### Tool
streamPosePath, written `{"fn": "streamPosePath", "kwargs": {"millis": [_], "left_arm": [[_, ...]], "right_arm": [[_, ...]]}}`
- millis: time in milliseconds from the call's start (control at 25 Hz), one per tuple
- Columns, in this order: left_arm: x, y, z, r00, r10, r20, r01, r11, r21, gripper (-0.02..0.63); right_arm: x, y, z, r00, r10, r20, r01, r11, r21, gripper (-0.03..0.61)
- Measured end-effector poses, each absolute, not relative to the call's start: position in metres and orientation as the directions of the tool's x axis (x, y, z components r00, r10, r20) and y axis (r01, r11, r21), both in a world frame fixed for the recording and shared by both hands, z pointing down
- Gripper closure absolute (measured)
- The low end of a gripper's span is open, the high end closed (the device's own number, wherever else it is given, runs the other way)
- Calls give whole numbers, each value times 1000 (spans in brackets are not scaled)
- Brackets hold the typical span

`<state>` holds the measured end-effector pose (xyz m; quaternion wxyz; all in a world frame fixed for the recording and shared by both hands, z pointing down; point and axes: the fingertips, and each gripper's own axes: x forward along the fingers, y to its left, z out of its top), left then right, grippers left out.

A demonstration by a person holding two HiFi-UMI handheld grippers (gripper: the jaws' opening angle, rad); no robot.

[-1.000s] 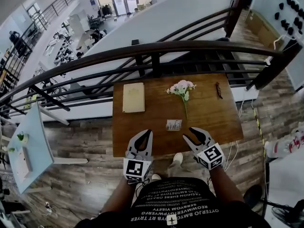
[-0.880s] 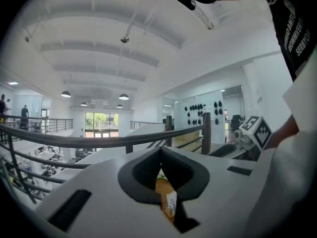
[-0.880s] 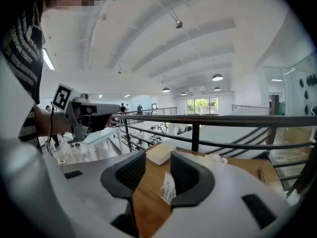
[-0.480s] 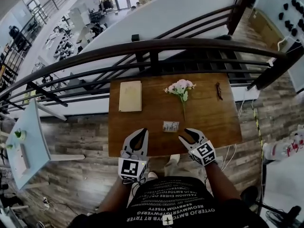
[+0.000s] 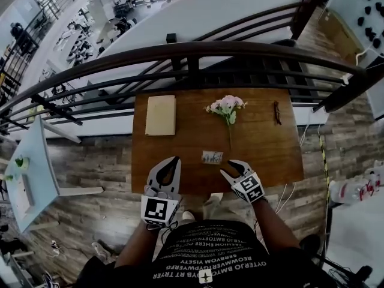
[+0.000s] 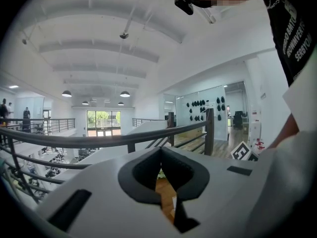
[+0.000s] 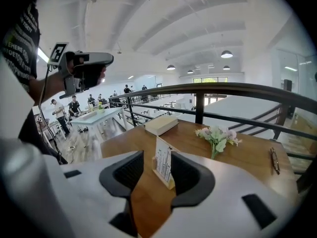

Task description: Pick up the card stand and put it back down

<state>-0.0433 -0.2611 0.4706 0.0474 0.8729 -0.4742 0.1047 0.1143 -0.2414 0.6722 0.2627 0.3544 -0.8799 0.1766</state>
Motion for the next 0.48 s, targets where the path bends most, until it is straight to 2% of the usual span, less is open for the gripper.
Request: {"fn": "streamPosePath", "kwargs": {"millis": [480], "left_arm": [[-49,-272,468,510,-829,230,-849,-528,-22,591]], "right_arm": [[117,-254,723,-594,-475,649,-704,698,-133,396]]}}
